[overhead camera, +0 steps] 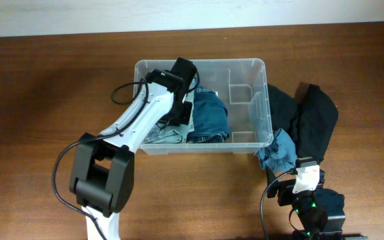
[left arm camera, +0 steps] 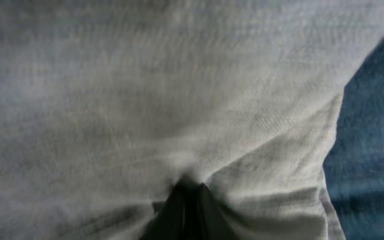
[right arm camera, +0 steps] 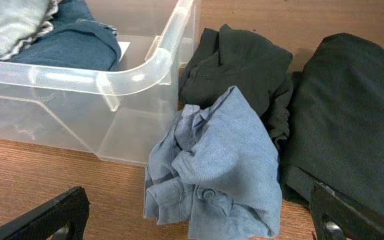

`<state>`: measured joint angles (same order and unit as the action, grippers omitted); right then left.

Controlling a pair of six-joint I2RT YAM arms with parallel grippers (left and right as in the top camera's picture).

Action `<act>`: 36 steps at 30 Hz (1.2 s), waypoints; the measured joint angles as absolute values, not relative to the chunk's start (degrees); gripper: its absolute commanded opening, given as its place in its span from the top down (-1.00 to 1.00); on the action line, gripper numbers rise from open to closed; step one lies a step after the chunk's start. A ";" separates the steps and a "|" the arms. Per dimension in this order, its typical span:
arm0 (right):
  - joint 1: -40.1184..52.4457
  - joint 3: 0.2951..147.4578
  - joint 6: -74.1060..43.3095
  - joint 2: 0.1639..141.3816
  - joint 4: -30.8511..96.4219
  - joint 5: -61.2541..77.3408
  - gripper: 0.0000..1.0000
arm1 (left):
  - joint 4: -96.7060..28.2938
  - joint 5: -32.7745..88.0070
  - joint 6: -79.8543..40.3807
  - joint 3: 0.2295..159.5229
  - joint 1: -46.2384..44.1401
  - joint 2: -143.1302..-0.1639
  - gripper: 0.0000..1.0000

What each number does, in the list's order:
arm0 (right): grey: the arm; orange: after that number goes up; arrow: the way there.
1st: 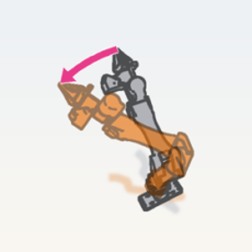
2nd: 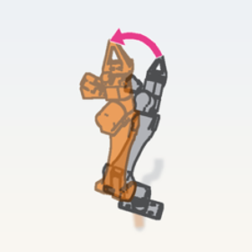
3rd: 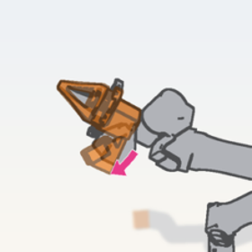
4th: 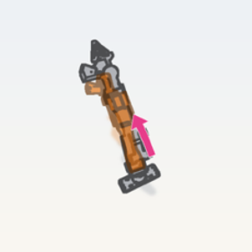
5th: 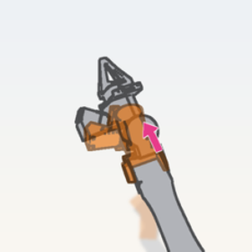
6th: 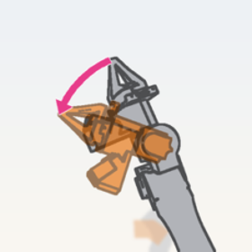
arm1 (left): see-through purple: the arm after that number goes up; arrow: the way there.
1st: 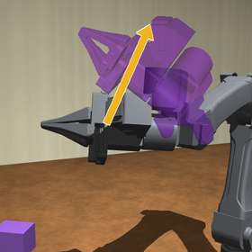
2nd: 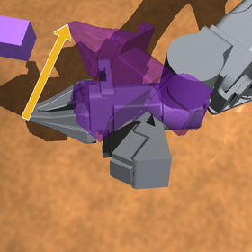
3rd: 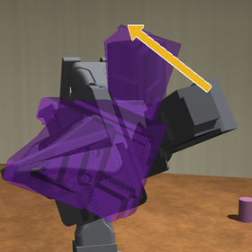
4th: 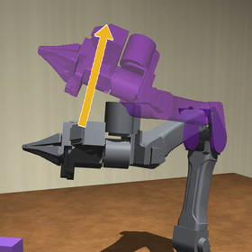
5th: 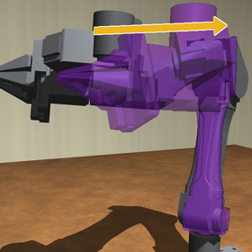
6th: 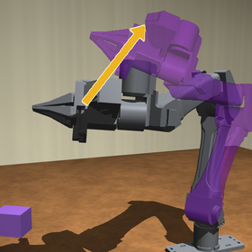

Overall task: Pack container
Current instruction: 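Push the light-blue jeans down into the container with the left gripper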

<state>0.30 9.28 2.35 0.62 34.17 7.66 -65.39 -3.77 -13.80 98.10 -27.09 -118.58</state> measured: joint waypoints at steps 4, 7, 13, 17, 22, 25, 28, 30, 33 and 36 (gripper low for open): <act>0.30 9.28 2.37 0.62 34.17 7.66 -0.97 | -73.89 -4.49 -14.37 108.62 -25.65 -120.33 0.46; 0.30 9.28 2.37 0.64 34.20 7.66 -0.97 | -74.56 -5.74 -13.98 117.49 -24.93 -120.62 0.46; 0.30 9.28 2.37 0.64 34.17 7.66 -0.97 | -70.46 -11.05 -13.78 121.56 -22.65 -121.32 0.79; 0.30 9.28 2.35 0.64 34.17 7.66 -0.97 | -69.21 -12.25 -13.15 121.21 -19.99 -126.54 1.00; 0.30 9.28 2.39 0.64 34.17 7.66 -0.97 | -67.13 -12.97 -13.13 121.16 -19.88 -133.36 0.99; 0.30 9.28 2.37 0.64 34.17 7.66 -0.97 | -67.22 -13.34 -13.10 121.51 -19.97 -133.51 0.99; 0.30 9.28 2.39 0.64 34.20 7.66 -0.97 | -71.31 -12.88 -13.15 124.77 -19.97 -133.69 0.99; 0.30 9.28 2.37 0.62 34.17 7.66 -0.97 | -75.79 -12.27 -13.15 129.23 -19.94 -133.82 0.99; 0.30 9.28 2.35 0.62 34.15 7.66 -0.97 | -85.01 -10.61 -13.15 139.33 -19.94 -133.82 0.99; 0.30 9.28 2.37 0.64 34.17 7.66 -0.97 | -96.16 -6.92 -12.21 149.03 -20.14 -132.18 0.99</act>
<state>0.30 9.28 2.37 0.64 34.17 7.66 -96.16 -6.92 -12.21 149.03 -20.14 -132.18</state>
